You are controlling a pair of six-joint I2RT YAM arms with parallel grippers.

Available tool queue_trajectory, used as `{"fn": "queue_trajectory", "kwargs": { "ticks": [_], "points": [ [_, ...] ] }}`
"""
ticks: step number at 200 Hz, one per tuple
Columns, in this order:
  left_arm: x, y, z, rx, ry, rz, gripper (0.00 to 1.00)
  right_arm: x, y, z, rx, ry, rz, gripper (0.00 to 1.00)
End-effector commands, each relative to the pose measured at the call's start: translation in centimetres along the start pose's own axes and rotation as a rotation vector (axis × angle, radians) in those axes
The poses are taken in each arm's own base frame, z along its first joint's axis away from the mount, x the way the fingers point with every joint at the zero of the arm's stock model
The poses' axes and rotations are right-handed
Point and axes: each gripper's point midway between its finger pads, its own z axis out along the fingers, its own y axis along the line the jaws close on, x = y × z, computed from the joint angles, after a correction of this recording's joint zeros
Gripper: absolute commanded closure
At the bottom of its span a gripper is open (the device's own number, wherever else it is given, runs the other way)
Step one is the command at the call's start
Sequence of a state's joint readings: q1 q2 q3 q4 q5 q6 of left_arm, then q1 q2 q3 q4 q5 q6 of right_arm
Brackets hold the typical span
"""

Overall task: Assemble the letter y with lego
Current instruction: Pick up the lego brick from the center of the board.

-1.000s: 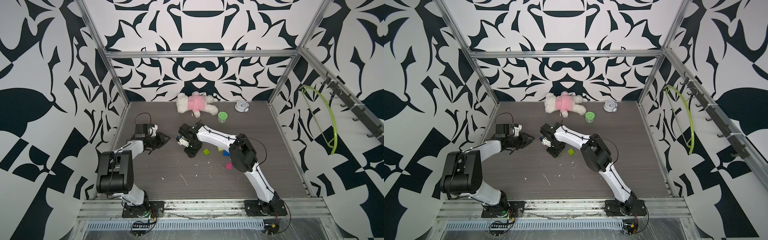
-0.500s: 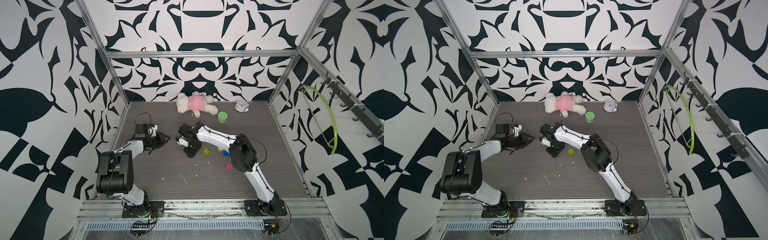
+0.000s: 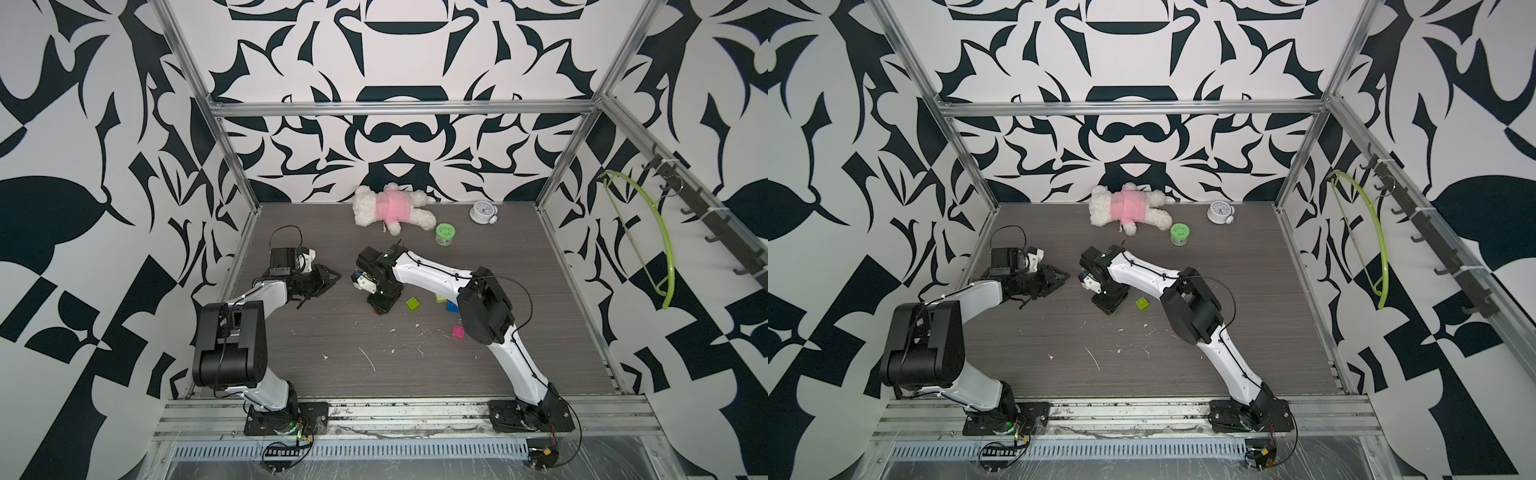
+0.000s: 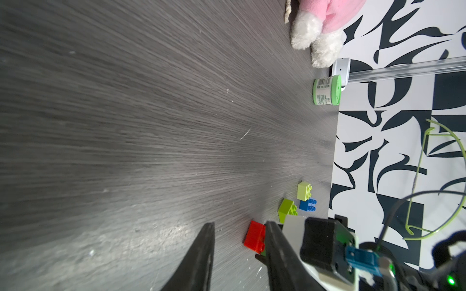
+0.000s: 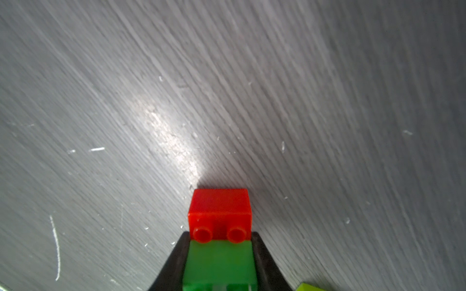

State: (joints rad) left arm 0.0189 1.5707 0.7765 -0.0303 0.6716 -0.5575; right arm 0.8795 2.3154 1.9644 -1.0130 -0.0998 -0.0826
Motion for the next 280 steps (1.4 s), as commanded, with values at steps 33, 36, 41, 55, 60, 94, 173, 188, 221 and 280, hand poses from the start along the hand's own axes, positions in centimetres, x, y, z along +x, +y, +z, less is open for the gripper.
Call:
{"fn": "queue_trajectory", "kwargs": {
  "ticks": [33,36,41,55,60,94,173,188,221,280],
  "points": [
    [1.7,-2.6,3.0,0.052,0.107,0.067,0.62,1.3,-2.4,-7.5,0.071,-0.131,0.054,0.68],
    [1.9,-2.9,3.3,0.051,0.118,0.073,0.62,1.6,-2.6,-7.8,0.074,-0.133,0.062,0.68],
    [2.3,-3.3,3.9,0.047,0.138,0.085,0.62,2.3,-3.2,-8.2,0.082,-0.133,0.081,0.67],
    [3.5,-4.6,5.5,0.024,0.195,0.139,0.61,4.8,-5.0,-9.4,0.106,-0.132,0.155,0.68],
    [3.9,-5.1,6.1,0.009,0.214,0.164,0.6,5.7,-5.6,-9.7,0.114,-0.13,0.186,0.68],
    [7.4,-9.3,9.6,-0.05,0.381,0.431,0.54,11.2,-8.8,-11.9,0.121,-0.178,0.388,0.68],
    [14.5,-13.1,14.5,-0.243,0.617,1.05,0.47,20.3,-12.1,-14.0,0.17,-0.235,0.673,0.68],
    [15.2,-12.9,15.0,-0.291,0.639,1.121,0.45,20.8,-11.9,-14.1,0.169,-0.241,0.683,0.68],
    [16.2,-12.1,15.5,-0.363,0.717,1.14,0.43,21.3,-11.7,-14.0,0.165,-0.247,0.688,0.68],
    [16.4,-10.0,15.5,-0.491,0.749,1.18,0.42,21.2,-11.5,-13.7,0.154,-0.254,0.684,0.69]
  ]
}}
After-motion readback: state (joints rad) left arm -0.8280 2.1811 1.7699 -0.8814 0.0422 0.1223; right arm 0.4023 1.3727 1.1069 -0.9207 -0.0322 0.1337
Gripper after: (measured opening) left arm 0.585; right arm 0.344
